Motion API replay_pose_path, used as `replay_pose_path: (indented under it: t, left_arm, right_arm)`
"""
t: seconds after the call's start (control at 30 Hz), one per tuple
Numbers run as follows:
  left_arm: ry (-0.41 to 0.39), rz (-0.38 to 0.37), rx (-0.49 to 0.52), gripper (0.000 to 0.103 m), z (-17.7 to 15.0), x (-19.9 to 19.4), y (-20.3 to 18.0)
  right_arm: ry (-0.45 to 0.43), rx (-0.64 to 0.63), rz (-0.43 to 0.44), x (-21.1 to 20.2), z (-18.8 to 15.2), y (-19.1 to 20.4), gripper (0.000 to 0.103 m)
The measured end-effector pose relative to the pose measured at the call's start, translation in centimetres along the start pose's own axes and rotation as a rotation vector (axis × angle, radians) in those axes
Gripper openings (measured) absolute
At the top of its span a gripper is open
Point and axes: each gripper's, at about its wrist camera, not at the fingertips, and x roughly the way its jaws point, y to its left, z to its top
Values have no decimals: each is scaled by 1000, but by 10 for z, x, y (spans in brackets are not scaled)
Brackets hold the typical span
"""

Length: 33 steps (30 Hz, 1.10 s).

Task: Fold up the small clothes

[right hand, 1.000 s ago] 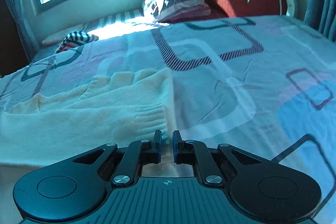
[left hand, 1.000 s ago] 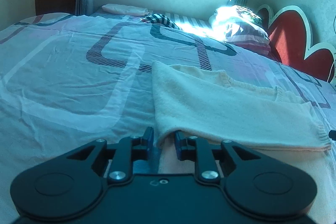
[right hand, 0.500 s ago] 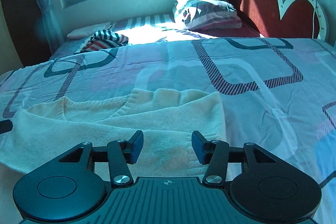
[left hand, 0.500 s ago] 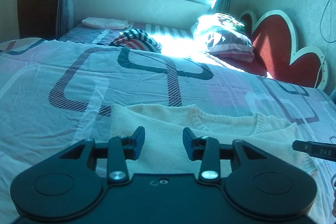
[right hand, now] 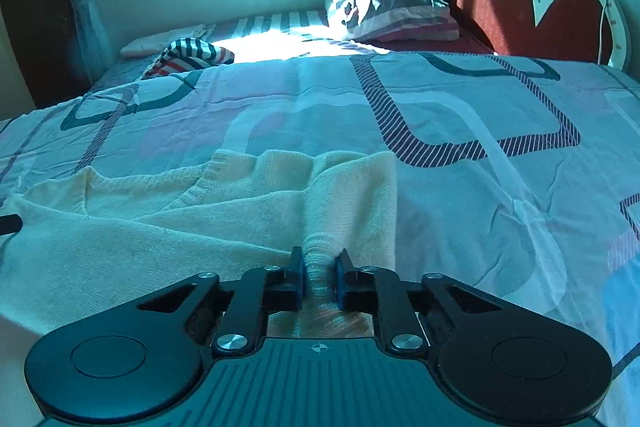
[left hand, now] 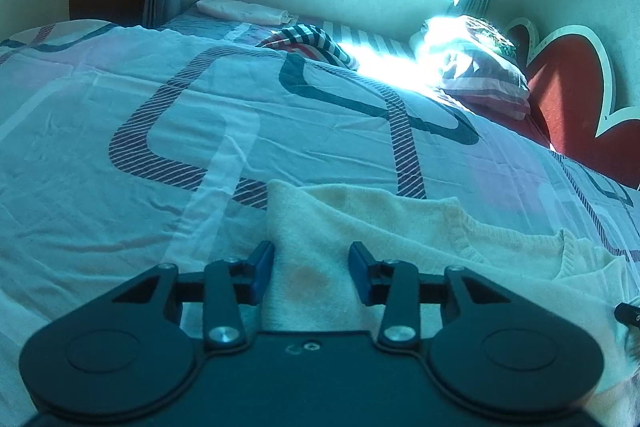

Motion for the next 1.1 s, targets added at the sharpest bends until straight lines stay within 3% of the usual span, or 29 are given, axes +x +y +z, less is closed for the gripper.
replay_pose_path:
  t: [0.1, 0.17, 0.2, 0.33, 0.37, 0.43, 0.47, 0.67, 0.9, 0.97, 1.1]
  left_arm:
    - [-26, 7, 0, 21, 0, -3, -2]
    - [-34, 21, 3, 16, 0, -1, 0]
    - [-27, 33, 11, 17, -1, 3, 1]
    - [-23, 42, 20, 20, -1, 2, 1]
    - [-23, 49, 21, 22, 0, 1, 1]
    - [-22, 67, 19, 29, 1, -4, 2]
    - [-26, 74, 12, 29, 2, -8, 2]
    - [-87, 34, 65, 30, -4, -47, -10]
    - [-33, -38, 182, 33, -33, -56, -43]
    - [3, -10, 186, 34, -44, -48, -41]
    - [-11, 4, 201, 36, -52, -47, -33]
  right_arm:
    - [-67, -26, -49, -6, 3, 3, 9]
    - [-35, -32, -82, 5, 2, -1, 9]
    - [-1, -15, -75, 13, 0, -4, 9]
    - [-15, -51, -88, 9, 5, -1, 11]
    - [-24, -24, -79, 5, 7, -3, 14]
    - [-62, 5, -84, -7, 9, -6, 36]
    - [-76, 4, -87, -12, 10, -5, 37]
    - [-75, 26, -3, -34, 8, 1, 37]
    - [-21, -31, 63, -34, -11, 30, 37]
    - [6, -45, 48, -29, -20, 30, 37]
    - [29, -44, 8, -23, -33, 14, 37]
